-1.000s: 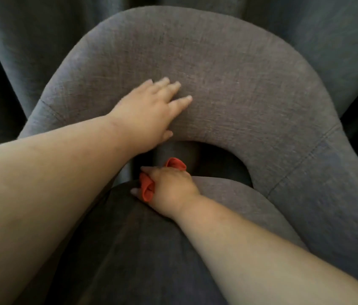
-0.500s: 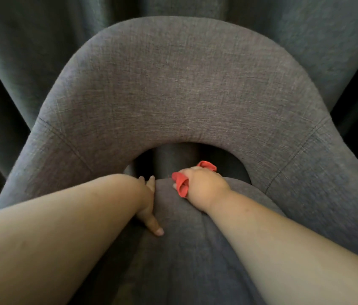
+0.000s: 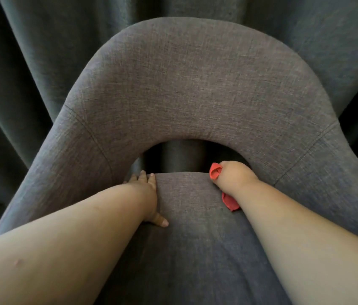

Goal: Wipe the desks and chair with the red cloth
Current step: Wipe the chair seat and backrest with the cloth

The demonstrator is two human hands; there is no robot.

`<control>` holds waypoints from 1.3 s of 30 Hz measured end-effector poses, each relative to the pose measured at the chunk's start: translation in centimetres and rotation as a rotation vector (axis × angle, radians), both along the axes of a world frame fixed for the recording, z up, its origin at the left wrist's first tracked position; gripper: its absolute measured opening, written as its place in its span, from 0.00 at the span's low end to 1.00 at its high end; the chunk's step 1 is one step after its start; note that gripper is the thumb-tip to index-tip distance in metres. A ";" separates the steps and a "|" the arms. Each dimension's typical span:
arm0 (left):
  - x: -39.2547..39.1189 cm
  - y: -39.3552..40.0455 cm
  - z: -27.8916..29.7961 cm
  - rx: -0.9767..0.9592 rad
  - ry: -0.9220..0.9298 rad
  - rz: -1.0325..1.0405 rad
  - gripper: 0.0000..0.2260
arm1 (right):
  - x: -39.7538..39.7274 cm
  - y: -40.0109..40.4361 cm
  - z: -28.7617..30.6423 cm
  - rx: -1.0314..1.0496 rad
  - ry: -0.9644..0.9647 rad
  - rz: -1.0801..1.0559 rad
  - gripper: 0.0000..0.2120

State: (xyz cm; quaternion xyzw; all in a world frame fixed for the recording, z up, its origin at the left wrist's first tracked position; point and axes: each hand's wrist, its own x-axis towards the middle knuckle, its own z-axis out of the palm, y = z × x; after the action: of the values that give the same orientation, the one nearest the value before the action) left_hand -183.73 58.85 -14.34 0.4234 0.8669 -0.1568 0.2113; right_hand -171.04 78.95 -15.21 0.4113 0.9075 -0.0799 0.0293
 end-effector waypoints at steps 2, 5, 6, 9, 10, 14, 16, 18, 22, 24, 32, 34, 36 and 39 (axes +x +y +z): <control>0.0 0.2 0.3 -0.007 0.010 0.001 0.60 | -1.7 -1.4 0.3 -0.037 0.024 0.107 0.17; 0.1 0.6 0.3 -0.026 0.034 0.011 0.62 | -4.2 -4.9 0.3 -0.080 0.059 0.254 0.19; 0.1 0.6 0.2 -0.020 0.045 0.012 0.62 | -4.6 -6.0 0.4 -0.081 0.065 0.307 0.20; -0.3 0.4 -0.3 0.004 0.045 0.001 0.62 | -4.1 -7.6 0.0 -0.108 0.110 0.460 0.19; -0.3 0.2 -0.5 0.009 0.035 -0.004 0.61 | -3.3 -7.7 -0.1 -0.127 0.124 0.505 0.18; 0.1 -1.8 -1.7 0.078 0.032 -0.037 0.48 | 0.4 -8.6 -0.8 -0.188 0.120 0.596 0.23; 1.4 -3.9 -2.5 0.121 0.020 -0.062 0.38 | 2.7 -10.1 -1.3 -0.226 0.128 0.624 0.24; 2.8 -5.9 -3.1 0.159 0.026 -0.096 0.34 | 5.2 -11.7 -1.4 -0.226 0.144 0.672 0.25; 5.8 -8.4 -2.8 0.134 0.014 -0.204 0.30 | 9.2 -15.0 -1.0 -0.244 0.126 0.660 0.26; 7.2 -9.1 -2.6 0.119 -0.016 -0.251 0.29 | 10.2 -16.1 -0.8 -0.270 0.108 0.634 0.26; 13.7 -12.2 -0.1 -0.161 -0.156 -0.358 0.29 | 16.2 -22.2 0.6 -0.462 -0.016 0.512 0.23; 14.8 -12.6 2.1 -0.269 -0.241 -0.412 0.30 | 17.8 -24.1 2.1 -0.569 -0.052 0.472 0.23; 15.4 -12.7 5.1 -0.321 -0.364 -0.417 0.32 | 18.7 -25.5 5.0 -0.789 0.001 0.285 0.20; 15.9 -12.4 10.2 -0.212 -0.556 -0.222 0.37 | 19.4 -25.6 10.5 -1.079 0.315 -0.324 0.12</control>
State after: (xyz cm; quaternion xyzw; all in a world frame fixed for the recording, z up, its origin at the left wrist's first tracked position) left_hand -167.87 46.42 -4.11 0.5178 0.7031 -0.1469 0.4647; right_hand -151.61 53.36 -4.76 0.4547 0.6575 -0.5944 0.0868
